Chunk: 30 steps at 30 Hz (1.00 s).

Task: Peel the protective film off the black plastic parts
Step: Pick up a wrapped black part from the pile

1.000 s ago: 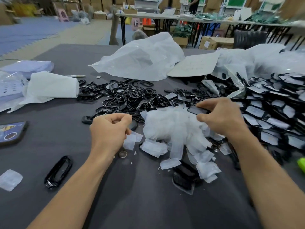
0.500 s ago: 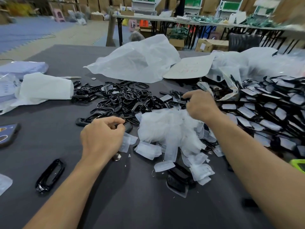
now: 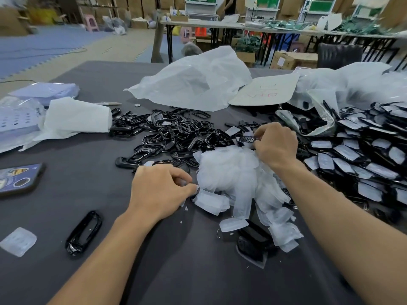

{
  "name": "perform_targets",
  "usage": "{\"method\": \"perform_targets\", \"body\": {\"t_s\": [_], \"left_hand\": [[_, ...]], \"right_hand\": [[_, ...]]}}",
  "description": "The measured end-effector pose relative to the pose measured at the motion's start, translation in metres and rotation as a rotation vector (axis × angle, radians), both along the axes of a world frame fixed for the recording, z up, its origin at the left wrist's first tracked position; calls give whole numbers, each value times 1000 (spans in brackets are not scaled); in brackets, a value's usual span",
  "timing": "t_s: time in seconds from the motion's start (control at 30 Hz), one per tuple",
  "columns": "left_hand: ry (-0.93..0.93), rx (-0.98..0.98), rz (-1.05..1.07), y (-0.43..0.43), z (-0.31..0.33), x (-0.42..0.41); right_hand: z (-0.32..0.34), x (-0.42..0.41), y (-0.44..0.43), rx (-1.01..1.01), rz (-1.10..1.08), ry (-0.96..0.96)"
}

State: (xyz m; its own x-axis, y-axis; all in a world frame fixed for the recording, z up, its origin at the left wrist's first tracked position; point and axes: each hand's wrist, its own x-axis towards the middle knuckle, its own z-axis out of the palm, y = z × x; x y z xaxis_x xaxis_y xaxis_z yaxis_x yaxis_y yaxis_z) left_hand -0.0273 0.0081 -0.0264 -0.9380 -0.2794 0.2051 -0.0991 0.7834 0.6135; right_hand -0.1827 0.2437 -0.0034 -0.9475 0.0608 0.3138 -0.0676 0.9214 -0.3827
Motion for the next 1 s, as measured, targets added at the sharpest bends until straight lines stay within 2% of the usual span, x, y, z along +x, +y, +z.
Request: {"method": "perform_targets", "body": {"t_s": [0.1,0.17,0.27,0.37,0.43,0.53,0.67,0.83,0.93,1.0], "left_hand": [[86,76,63,-2,-4,-4],[102,21,94,-5,-9,-7],[43,-7,100,-7,-15,-15],[117,80,116,-8,-13,-20],[174,31,148,-12,-12,-21],[69,-131,152,-19,-12,-20],[99,-97,153,-18,-8,-18],[257,88,195,-14,-2,-13],[318,377,161,-5,4,-8],[329,639,91,0,5,-6]], "right_hand": [[7,15,1,-81,-33,74],[13,25,-1,-157,-54,132],[18,46,-15,-405,19,177],[14,74,-42,-636,142,105],[8,86,-62,-740,221,-10],[-1,98,-81,-738,303,-118],[-9,108,-87,-627,364,-113],[-12,114,-86,-690,367,-38],[-14,112,-86,-786,355,-31],[-15,112,-88,-819,360,-9]]}}
